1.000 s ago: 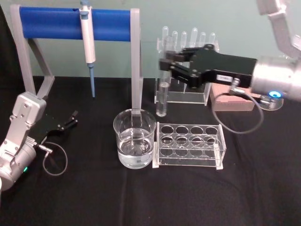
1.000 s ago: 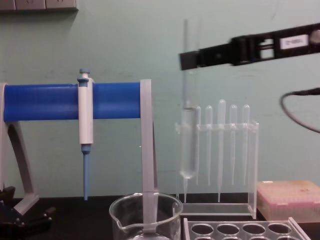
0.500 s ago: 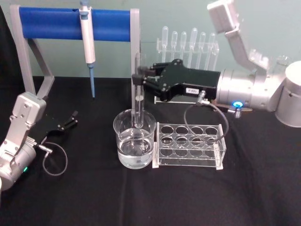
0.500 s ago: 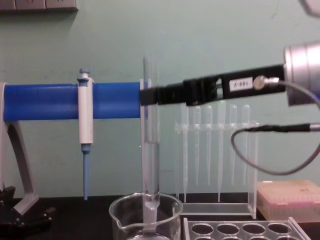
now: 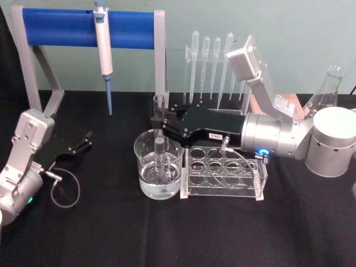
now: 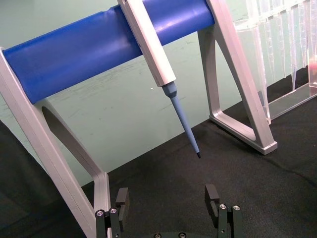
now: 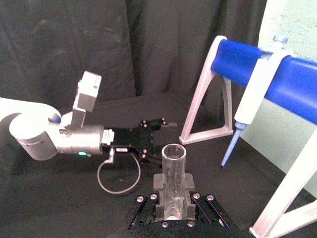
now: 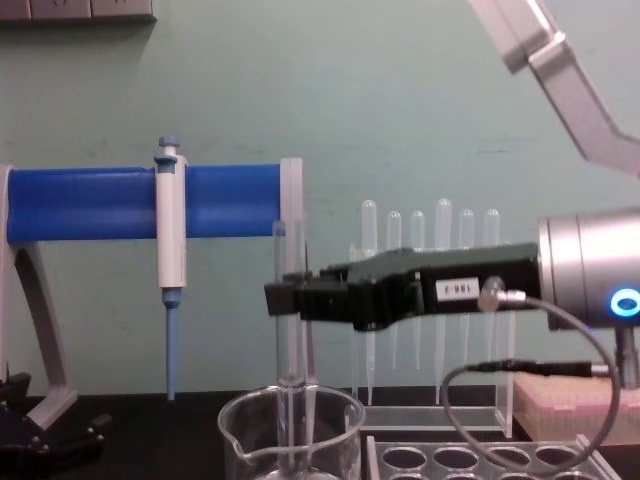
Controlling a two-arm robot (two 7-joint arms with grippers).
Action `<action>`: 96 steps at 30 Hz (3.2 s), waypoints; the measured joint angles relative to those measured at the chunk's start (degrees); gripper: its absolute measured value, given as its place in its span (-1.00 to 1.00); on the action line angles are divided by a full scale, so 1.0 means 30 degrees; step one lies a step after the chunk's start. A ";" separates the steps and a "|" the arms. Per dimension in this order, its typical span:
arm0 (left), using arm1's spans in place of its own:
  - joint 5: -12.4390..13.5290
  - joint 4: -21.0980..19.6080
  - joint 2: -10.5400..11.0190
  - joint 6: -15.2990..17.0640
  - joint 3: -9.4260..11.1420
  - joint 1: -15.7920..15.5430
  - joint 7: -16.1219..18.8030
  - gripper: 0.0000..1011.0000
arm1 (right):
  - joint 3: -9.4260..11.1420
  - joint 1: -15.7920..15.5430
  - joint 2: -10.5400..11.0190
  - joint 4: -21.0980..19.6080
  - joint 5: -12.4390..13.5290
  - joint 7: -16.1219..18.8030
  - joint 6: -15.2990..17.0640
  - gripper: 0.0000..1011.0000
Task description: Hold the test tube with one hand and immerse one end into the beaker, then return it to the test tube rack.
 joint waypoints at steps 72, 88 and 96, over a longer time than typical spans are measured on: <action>0.0001 0.0000 0.0000 0.0000 0.0002 0.0001 0.0000 0.98 | 0.0938 -0.1761 -0.0774 0.1334 -0.1207 0.0150 -0.0701 -0.56; 0.0002 0.0001 0.0000 0.0001 0.0002 0.0000 0.0001 0.98 | 0.0917 -0.1740 -0.0766 0.1315 -0.1208 0.0138 -0.0722 -0.56; 0.0002 0.0000 0.0000 0.0001 0.0001 0.0000 0.0001 0.98 | 0.0917 -0.1741 -0.0766 0.1316 -0.1208 0.0135 -0.0722 -0.56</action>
